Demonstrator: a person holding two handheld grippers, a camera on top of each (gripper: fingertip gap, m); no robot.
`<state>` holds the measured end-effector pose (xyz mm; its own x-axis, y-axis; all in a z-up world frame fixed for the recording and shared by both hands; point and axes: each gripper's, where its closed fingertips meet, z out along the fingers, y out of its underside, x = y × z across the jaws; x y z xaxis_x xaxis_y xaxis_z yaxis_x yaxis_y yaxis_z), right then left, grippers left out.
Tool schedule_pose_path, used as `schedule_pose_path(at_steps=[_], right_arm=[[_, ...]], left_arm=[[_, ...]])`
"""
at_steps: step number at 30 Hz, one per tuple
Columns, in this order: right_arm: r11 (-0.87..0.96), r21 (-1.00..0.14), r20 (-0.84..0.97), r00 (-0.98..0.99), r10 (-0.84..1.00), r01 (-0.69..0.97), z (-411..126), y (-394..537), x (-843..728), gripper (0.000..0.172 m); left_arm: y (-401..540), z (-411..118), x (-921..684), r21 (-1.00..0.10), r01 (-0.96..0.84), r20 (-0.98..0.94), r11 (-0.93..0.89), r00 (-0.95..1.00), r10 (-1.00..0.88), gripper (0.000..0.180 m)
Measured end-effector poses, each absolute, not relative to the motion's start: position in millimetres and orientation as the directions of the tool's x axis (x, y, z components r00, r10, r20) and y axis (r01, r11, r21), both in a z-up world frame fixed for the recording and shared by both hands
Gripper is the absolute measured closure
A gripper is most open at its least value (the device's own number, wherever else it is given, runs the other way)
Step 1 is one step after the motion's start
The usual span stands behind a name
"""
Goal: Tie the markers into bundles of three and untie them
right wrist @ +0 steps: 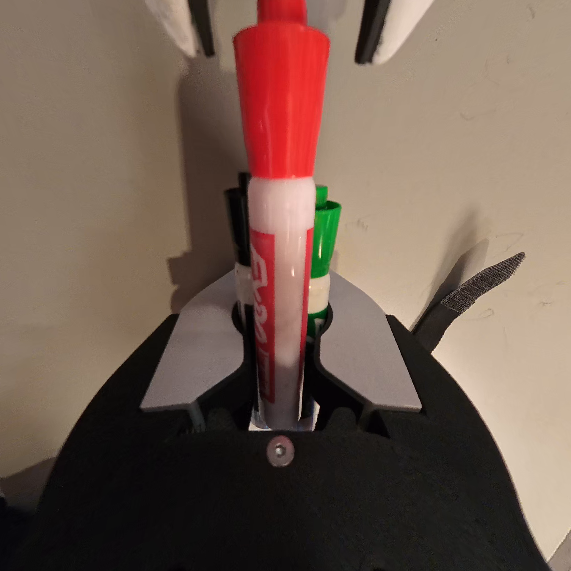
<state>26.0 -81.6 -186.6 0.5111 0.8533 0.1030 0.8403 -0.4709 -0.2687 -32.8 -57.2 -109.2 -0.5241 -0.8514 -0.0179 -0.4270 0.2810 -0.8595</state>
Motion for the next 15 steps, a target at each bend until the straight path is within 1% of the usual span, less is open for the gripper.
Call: schedule_pose_path(at_steps=[3,4,15], right_arm=[[-0.470,-0.260,0.104,0.509,0.855,0.843,-187.4,-82.1,25.7,0.129],[-0.469,-0.257,0.107,0.507,0.855,0.845,-187.5,-82.2,25.6,0.129],[-0.473,-0.219,0.100,0.502,0.859,0.853,-191.1,-85.1,27.2,0.129]], left_arm=[[-61.4,-111.2,-30.3,-0.861,-0.425,-0.010,0.279,-0.535,-0.845,0.160],[-63.0,-111.5,-29.3,-0.862,-0.422,-0.012,0.282,-0.538,-0.843,0.161],[-68.6,-119.7,-21.5,-0.863,-0.439,0.027,0.252,-0.536,-0.844,0.161]])
